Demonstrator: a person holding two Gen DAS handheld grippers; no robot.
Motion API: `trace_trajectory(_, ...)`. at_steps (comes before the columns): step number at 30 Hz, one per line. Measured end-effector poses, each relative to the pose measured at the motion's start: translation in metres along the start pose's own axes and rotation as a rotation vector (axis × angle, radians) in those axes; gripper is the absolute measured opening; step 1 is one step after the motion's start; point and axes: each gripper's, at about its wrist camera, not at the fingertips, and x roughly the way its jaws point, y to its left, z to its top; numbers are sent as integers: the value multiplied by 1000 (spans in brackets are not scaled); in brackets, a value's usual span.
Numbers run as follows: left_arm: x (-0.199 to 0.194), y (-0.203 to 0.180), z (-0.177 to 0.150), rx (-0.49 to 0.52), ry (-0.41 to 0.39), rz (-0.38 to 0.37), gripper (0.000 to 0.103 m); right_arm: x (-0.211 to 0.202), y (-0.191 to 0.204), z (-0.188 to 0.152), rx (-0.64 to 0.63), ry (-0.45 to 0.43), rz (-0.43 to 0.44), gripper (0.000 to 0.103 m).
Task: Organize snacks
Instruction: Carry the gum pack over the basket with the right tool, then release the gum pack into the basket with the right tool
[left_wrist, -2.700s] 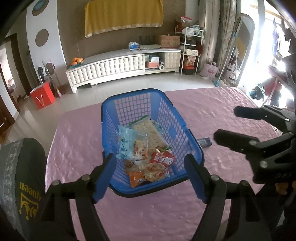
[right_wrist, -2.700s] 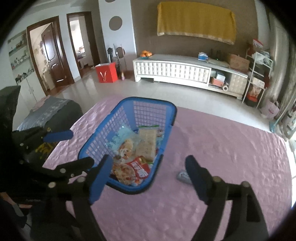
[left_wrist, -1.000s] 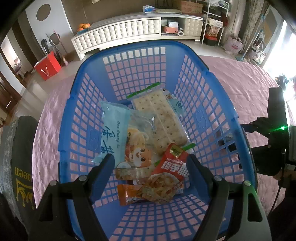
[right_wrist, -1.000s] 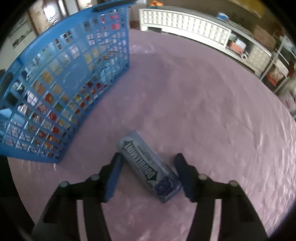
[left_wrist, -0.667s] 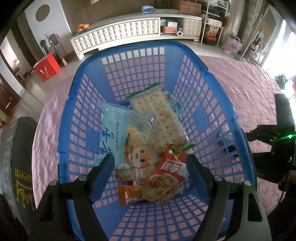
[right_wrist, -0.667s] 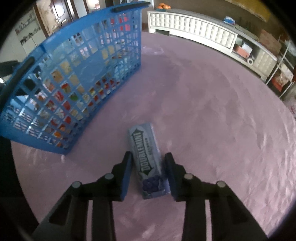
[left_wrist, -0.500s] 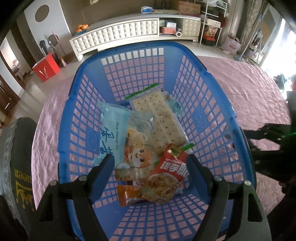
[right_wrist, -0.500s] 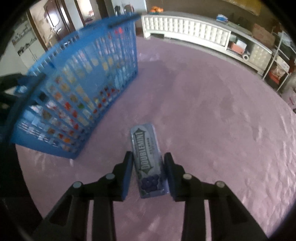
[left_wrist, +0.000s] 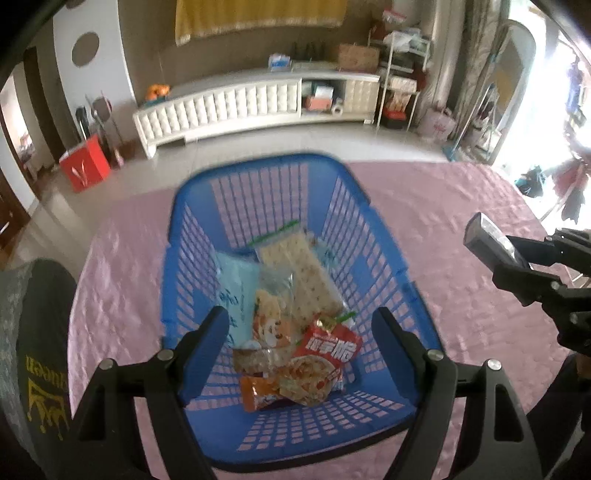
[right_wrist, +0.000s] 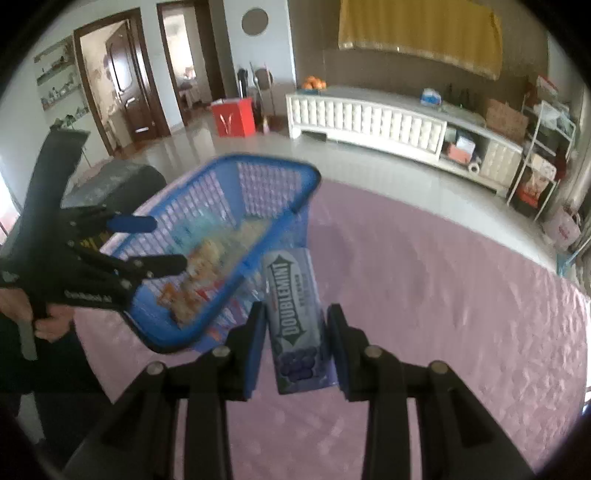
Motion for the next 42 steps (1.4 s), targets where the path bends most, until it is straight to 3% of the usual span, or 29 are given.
trace_trajectory(6,-28,16,4,14,-63,4,78,-18,26,26,-40,-53,18,38)
trace_trajectory(17,-44,61,3,12,-109,43,78,15,57,63,-104,-45,50,38)
trace_trajectory(21,-39,79,-1,-29,-104,12,78,30,63,67,-110,-24,42,38)
trace_trajectory(30,-11,100,-9,-66,-72,16,78,84,70,74,-121,74,9,38)
trace_trajectory(37,-4,99,-7,-57,-78,0,78,121,67,75,-150,137,-54,32)
trace_trajectory(42,0,99,-7,-42,-75,14,78,127,65,75,-157,143,-39,32)
